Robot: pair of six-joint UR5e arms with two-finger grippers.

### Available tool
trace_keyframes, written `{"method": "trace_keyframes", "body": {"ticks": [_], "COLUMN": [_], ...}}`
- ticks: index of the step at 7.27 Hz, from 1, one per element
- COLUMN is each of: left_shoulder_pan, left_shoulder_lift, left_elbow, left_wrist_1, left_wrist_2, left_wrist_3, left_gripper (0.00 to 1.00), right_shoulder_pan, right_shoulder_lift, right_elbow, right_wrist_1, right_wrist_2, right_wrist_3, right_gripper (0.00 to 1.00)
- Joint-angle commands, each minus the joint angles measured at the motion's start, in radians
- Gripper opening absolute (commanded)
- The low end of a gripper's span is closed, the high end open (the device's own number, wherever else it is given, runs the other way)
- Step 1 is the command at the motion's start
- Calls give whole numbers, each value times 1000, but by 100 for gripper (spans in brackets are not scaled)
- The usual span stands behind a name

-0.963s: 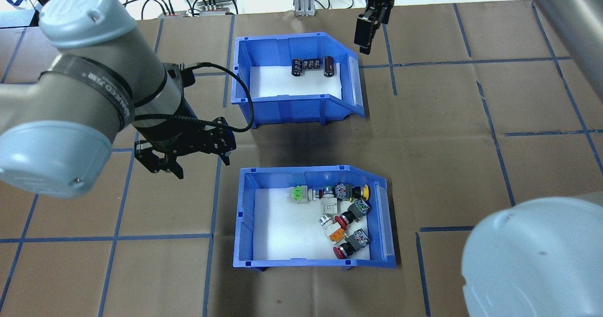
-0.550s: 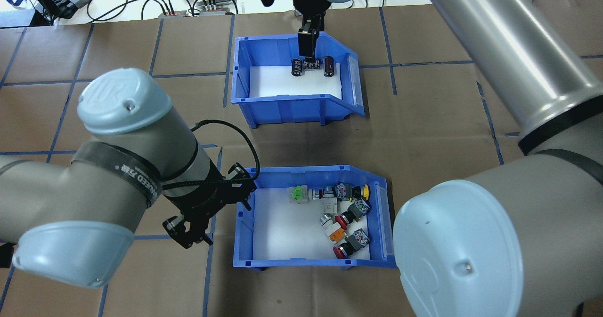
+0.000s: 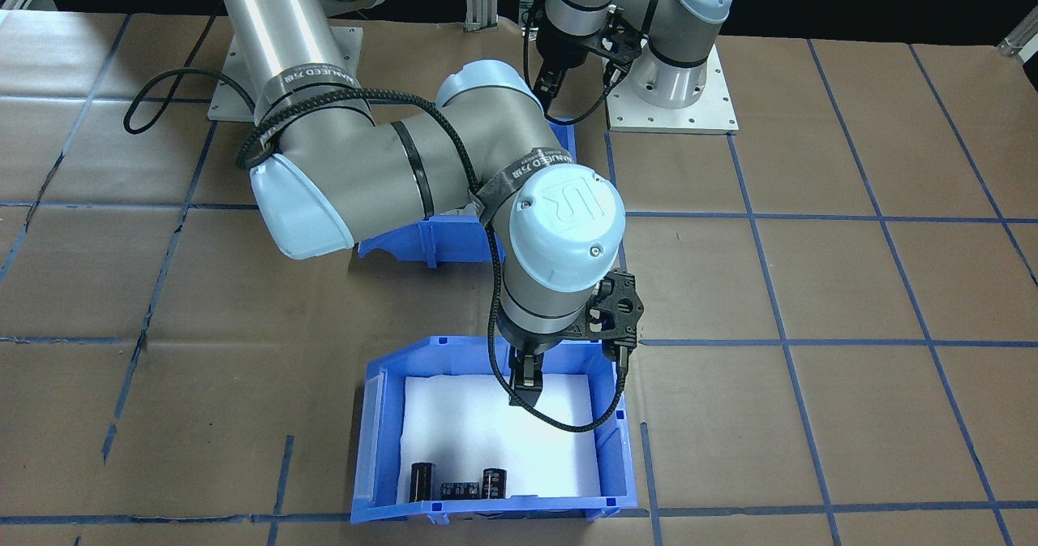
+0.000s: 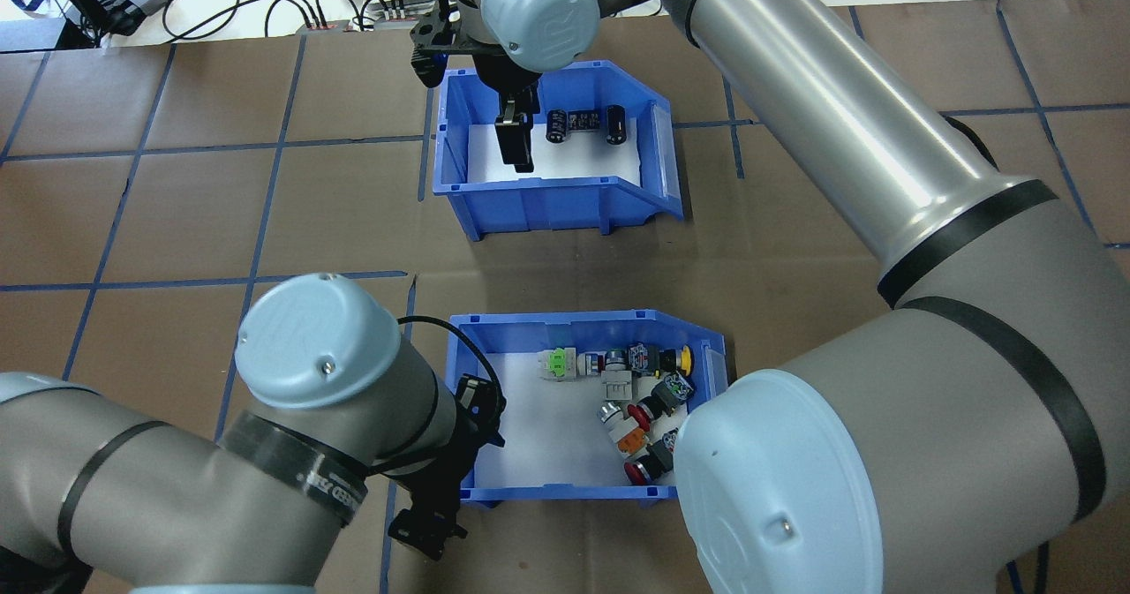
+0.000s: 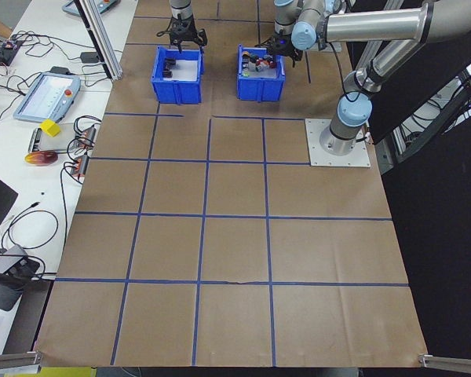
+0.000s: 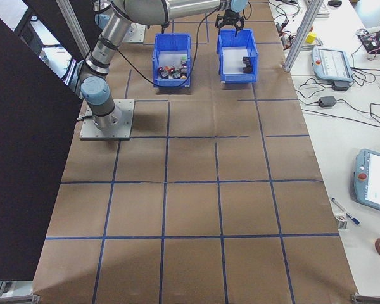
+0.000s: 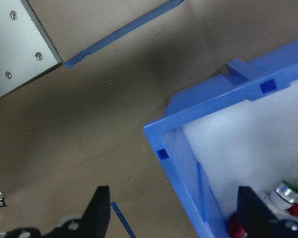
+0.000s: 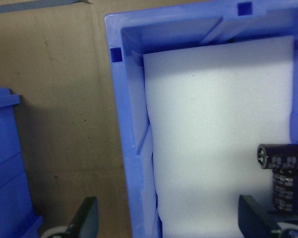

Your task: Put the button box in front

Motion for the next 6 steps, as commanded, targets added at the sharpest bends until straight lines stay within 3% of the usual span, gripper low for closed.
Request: {"method": "trace_keyframes", "body": {"ticks": [1, 2, 4, 5, 6], "left_shoulder_pan": [-64, -67, -107, -136, -141], "left_shoulder_lift": [-5, -14, -81, -118, -158], "left_elbow": [-65, -74, -79, -85, -85], "left_wrist_1": [125, 154, 244, 281, 286], "left_wrist_2": [-2, -7, -4, 7, 7], "left_wrist_3": [-172, -204, -265, -301, -306], "left_gripper": [94, 94, 94, 94, 94], "right_shoulder_pan": [8, 8, 7, 5, 4], "right_shoulder_lift": [12, 12, -2, -8, -14], "right_elbow": [38, 78, 207, 216, 215], "right_wrist_1": [-2, -40, -200, -203, -202], "right_wrist_2": [0, -2, -6, -2, 4], "right_wrist_3": [-7, -5, 1, 11, 36], "right_gripper": [100, 99, 99, 94, 53]}}
